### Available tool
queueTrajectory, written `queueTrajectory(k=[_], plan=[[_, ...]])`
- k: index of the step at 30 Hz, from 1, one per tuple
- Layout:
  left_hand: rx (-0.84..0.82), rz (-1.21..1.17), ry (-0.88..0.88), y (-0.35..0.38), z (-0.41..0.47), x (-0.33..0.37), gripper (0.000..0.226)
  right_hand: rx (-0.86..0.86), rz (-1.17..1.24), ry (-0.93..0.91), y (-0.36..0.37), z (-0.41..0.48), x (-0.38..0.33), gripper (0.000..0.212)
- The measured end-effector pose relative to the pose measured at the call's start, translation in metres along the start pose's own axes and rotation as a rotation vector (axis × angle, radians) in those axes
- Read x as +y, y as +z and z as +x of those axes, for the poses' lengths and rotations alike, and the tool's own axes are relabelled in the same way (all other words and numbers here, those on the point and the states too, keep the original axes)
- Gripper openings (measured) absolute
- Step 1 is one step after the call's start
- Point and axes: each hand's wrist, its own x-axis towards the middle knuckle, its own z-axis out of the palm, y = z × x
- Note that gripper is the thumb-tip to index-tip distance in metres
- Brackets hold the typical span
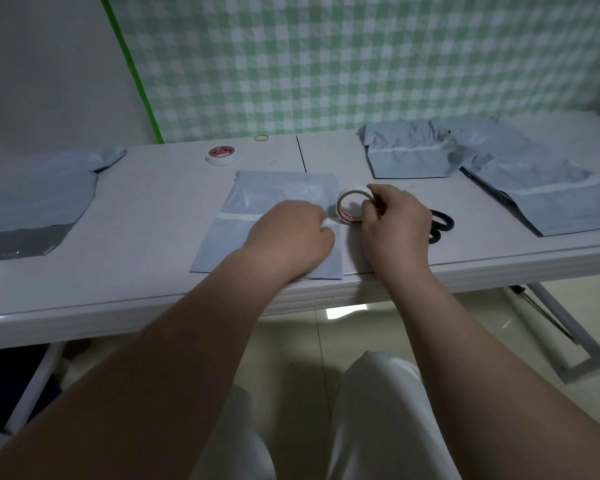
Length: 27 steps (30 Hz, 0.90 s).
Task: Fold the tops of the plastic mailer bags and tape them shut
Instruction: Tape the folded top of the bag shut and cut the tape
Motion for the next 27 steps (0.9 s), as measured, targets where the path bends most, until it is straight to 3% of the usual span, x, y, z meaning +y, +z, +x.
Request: queueTrajectory(k=[5,21,27], plan=[[0.172,-0.275,-0.007,-0.004,0.02,0.002,0.045,0.013,0.037,-0.031,-0.001,-0.003,-0.004,0.031],[0.215,-0.574,0.036,0.016,0.032,-0.004,0.015,-0.016,0.116,-0.038,-0.004,-0.005,-0.009,0.033],[0.179,-0.543,0.066,0.022,0.027,-0.012,0.047,0.026,0.104,0.05,-0.003,-0.001,-0.006,0.033]])
